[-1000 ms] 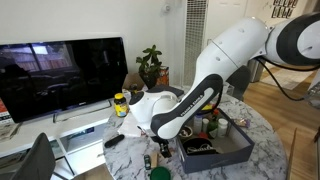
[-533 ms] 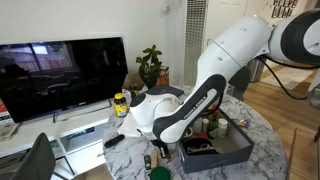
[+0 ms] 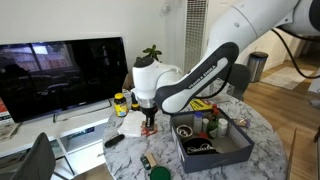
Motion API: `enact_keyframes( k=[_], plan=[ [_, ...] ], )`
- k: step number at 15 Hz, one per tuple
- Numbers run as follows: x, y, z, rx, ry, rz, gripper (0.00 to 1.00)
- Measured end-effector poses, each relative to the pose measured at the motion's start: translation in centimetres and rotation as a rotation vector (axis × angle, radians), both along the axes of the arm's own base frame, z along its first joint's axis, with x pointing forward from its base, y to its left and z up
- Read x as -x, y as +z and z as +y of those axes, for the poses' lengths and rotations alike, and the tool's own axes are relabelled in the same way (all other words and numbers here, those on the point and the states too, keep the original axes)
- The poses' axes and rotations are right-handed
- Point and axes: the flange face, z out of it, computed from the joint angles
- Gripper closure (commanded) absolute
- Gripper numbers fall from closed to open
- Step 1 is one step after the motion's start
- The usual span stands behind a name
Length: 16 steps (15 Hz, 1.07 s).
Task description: Put the small wooden block into the plastic jar
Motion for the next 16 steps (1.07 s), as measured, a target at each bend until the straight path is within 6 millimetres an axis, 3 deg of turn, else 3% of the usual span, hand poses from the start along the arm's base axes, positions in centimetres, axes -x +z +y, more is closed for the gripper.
enact_keyframes(
  k=[1, 2, 5, 7, 9, 12, 16],
  plan=[
    [-0.3, 1.8, -1.5, 0.002, -0.032, -0.026, 0.7],
    [-0.4, 2.8, -2.7, 0.004, -0.052, -0.039, 0.93],
    [-0.4, 3.4, -3.6, 0.003, -0.076, -0.048, 0.93],
    [-2.1, 3.7, -5.7, 0.0, -0.177, -0.083, 0.93],
    [-4.5, 4.8, -11.1, 0.004, -0.287, -0.116, 0.93],
    [-6.8, 6.6, -21.0, 0.023, -0.459, -0.168, 0.93],
    [-6.4, 7.6, -34.1, 0.06, -0.7, -0.222, 0.93]
  ],
)
